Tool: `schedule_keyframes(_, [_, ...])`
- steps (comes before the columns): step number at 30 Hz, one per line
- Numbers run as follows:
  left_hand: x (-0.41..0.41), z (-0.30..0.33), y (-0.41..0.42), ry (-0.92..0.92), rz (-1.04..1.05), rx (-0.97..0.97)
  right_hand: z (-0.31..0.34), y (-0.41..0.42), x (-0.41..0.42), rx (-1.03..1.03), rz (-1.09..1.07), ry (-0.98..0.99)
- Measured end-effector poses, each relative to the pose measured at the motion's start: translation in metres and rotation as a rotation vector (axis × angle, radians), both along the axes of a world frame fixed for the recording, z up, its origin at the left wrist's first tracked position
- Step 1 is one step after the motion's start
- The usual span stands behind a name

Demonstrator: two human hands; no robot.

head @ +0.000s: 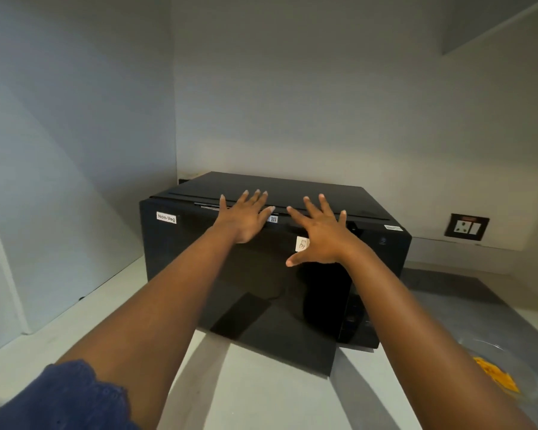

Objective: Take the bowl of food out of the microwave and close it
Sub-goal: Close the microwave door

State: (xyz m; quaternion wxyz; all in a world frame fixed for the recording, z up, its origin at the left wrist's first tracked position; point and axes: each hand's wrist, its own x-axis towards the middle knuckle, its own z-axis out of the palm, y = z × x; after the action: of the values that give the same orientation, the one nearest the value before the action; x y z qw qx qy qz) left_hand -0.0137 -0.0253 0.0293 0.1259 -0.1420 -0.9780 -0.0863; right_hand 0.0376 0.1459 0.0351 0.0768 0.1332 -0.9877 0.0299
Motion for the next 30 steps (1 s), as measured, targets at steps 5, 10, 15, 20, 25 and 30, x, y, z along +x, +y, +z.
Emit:
schedule_keyframes(5, [-0.016,-0.004,0.004,-0.017,-0.094,-0.057,-0.002,0.012,-0.032,0.069,-0.070,-0.016])
schedule_keyframes(10, [-0.030,-0.008,0.006,0.055,-0.132,-0.114,-0.001,0.020,-0.044,0.009,-0.034,0.071])
schedule_keyframes(15, [-0.037,-0.012,0.007,0.137,-0.135,-0.045,-0.003,0.023,-0.048,-0.034,-0.002,0.141])
schedule_keyframes(20, [-0.039,-0.017,0.007,0.156,-0.136,-0.029,-0.005,0.022,-0.047,-0.072,0.016,0.164])
schedule_keyframes(25, [-0.040,-0.014,0.011,0.145,-0.127,-0.045,-0.004,0.023,-0.049,-0.105,0.022,0.165])
schedule_keyframes(30, [-0.036,-0.015,0.018,0.132,-0.096,-0.056,-0.010,0.022,-0.051,-0.156,0.020,0.191])
